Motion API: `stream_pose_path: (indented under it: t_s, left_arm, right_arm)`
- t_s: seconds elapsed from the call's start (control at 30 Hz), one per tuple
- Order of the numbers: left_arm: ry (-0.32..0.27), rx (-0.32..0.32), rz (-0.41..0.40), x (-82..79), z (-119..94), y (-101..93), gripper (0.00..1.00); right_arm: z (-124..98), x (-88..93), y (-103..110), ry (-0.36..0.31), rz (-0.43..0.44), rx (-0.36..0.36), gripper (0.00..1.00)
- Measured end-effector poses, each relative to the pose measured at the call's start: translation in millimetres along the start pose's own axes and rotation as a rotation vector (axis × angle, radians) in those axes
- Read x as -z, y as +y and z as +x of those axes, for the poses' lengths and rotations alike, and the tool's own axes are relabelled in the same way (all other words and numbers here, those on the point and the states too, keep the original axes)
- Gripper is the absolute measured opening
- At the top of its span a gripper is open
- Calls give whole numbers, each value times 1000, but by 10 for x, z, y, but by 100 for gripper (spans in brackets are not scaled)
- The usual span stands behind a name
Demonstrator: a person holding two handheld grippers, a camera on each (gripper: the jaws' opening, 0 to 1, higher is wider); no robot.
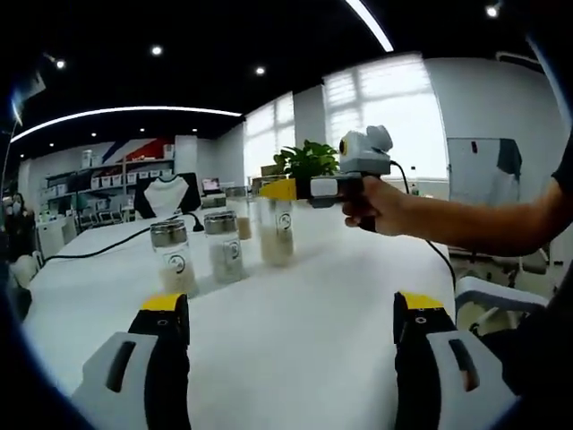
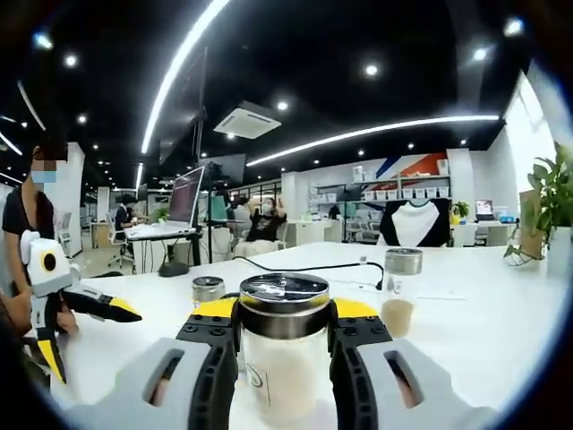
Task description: Rotate the seasoning bottle until the label or dispensing opening points toward the visible target arrow and the bottle remains upright within the marked orientation range
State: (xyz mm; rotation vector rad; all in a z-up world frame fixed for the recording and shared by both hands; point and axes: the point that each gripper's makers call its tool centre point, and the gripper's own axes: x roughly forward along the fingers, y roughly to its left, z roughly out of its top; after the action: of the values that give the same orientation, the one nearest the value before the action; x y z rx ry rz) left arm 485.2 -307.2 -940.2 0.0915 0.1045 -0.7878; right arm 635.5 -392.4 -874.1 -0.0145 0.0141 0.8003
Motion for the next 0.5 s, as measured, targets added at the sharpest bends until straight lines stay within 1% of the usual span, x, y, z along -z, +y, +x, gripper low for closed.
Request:
stream_pose_path:
  t_s: [0.17,0.2,0.27,0.5]
  left_arm:
    - [-2,-3,2,-8,-11,21,100]
    - [-1,-6,2,-6,-15,30,100]
    - [-2,-13,0,-6,-22,53,100]
    - [-5,-14,0,-3,-20,52,100]
  right_arm:
    - [61,86,-84,33,-30,8,36]
    - [52,66,-88,22,-26,8,36]
    - [-7,62,-109,24,-9,9,36]
    - [-44,85,-133,24,3,-6,36]
